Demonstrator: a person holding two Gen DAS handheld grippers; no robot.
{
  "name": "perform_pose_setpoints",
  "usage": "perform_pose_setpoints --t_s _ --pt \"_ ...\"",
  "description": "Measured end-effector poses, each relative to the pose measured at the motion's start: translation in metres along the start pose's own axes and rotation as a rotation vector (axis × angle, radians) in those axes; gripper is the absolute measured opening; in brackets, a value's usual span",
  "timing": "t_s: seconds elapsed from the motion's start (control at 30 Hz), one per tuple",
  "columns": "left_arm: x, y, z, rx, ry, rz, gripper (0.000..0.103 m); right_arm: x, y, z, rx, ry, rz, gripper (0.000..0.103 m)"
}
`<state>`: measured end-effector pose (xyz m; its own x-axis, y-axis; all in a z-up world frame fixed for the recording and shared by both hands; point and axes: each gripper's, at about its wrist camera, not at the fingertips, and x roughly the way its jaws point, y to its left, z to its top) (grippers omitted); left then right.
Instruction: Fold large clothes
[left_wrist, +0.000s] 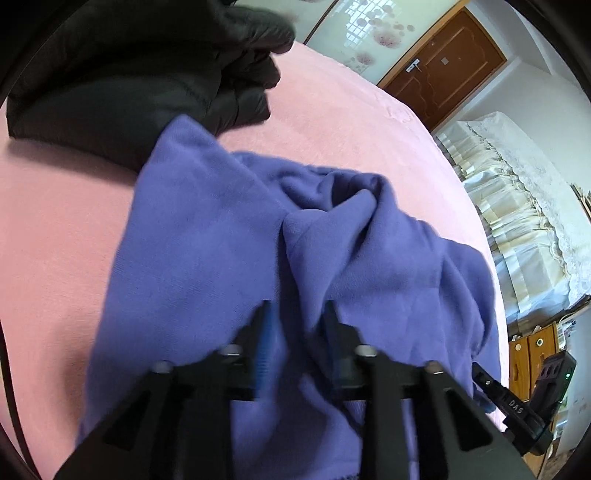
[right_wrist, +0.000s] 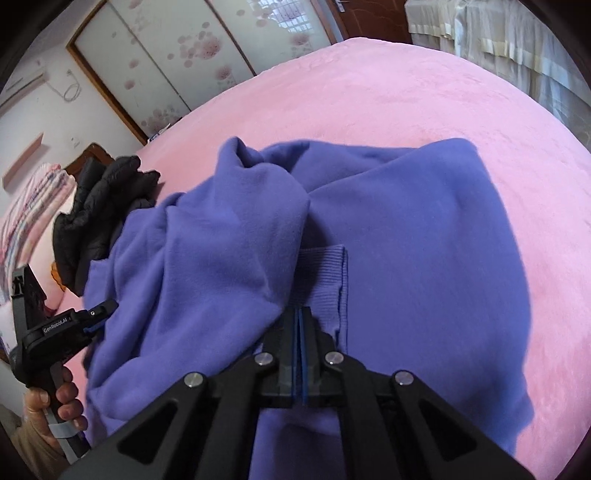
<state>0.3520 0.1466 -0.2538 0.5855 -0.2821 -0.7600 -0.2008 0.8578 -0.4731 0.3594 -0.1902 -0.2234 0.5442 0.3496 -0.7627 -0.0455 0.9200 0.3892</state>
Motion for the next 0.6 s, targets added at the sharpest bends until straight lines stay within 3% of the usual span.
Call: perform_pose_setpoints --t_s 0.07,0.37,0.57,0.6 --pt "-0.018 -0.009 -0.001 0.033 -0.036 0.003 0.055 -0.015 0.001 0.0 0.016 -0.021 0.024 0.002" --pt "-0.123 -0.049 -0.017 0.14 -0.145 0.017 0.082 -0.118 0.039 -0.02 -0.058 -0.114 0.072 0.002" --pt "-0.194 -0.076 -0.041 0.215 -0.203 0.028 0.092 -0.18 0.069 -0.043 -0.125 -0.171 0.088 0.002" --pt "-0.205 -0.08 -0.048 0.228 -0.212 0.031 0.092 -0.192 0.076 -0.047 -0.143 -0.184 0.09 0.007"
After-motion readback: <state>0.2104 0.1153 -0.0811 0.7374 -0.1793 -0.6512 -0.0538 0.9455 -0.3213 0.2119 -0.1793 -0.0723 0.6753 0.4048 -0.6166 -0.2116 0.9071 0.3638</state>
